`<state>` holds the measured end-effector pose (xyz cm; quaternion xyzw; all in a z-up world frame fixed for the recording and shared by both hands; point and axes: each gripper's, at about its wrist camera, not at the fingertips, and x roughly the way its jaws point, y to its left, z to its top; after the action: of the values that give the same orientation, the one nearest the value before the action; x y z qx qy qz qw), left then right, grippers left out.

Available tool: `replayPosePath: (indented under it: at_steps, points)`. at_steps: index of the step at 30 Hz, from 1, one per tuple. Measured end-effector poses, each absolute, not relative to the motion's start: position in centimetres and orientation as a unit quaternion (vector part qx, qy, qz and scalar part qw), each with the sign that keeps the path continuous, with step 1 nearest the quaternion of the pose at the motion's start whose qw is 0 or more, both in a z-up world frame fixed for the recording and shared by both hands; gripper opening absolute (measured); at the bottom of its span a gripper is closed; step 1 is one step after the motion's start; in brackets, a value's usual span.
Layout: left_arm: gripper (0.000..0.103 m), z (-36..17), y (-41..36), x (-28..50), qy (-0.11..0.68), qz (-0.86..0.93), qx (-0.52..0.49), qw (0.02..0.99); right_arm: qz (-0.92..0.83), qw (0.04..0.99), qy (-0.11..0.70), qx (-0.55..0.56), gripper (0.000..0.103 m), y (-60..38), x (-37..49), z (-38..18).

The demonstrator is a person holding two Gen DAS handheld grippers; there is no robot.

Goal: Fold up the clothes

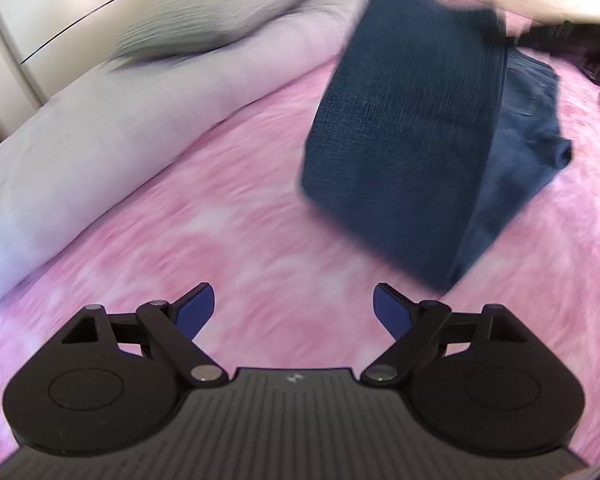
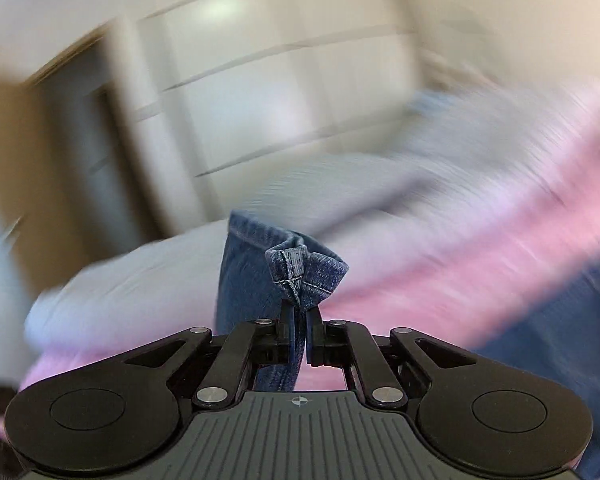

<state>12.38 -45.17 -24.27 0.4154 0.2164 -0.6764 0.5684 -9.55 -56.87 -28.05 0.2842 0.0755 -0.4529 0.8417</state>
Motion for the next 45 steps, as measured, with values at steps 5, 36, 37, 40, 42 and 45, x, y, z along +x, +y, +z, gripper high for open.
replayPosePath:
  at_steps: [5,36,37,40,42,45]
  points:
    - [0.084,-26.3,-48.9,6.0,0.209,-0.695,0.433,0.535,-0.497,0.727,0.068,0.469,0.004,-63.7,-19.7,-37.5]
    - [0.076,-39.5,-49.0,8.5,-0.358,-0.678,0.617,0.177,-0.309,0.865,0.395,0.008,0.067,-44.4,-7.3,-35.1]
    - [0.074,-40.0,-49.4,8.8,-0.376,-0.677,0.612,0.162,-0.299,0.866,0.401,-0.028,0.068,-43.1,-5.8,-35.8]
    - [0.074,-41.1,-50.6,9.4,-0.409,-0.678,0.598,0.126,-0.288,0.861,0.411,-0.083,0.069,-41.2,-2.2,-38.6]
    - [0.078,-41.5,-51.2,10.0,-0.435,-0.68,0.58,0.108,-0.299,0.845,0.426,-0.124,0.069,-40.9,-0.9,-40.4]
    - [0.079,-41.7,-51.2,10.8,-0.471,-0.678,0.559,0.079,-0.314,0.819,0.444,-0.182,0.069,-40.9,0.5,-42.9]
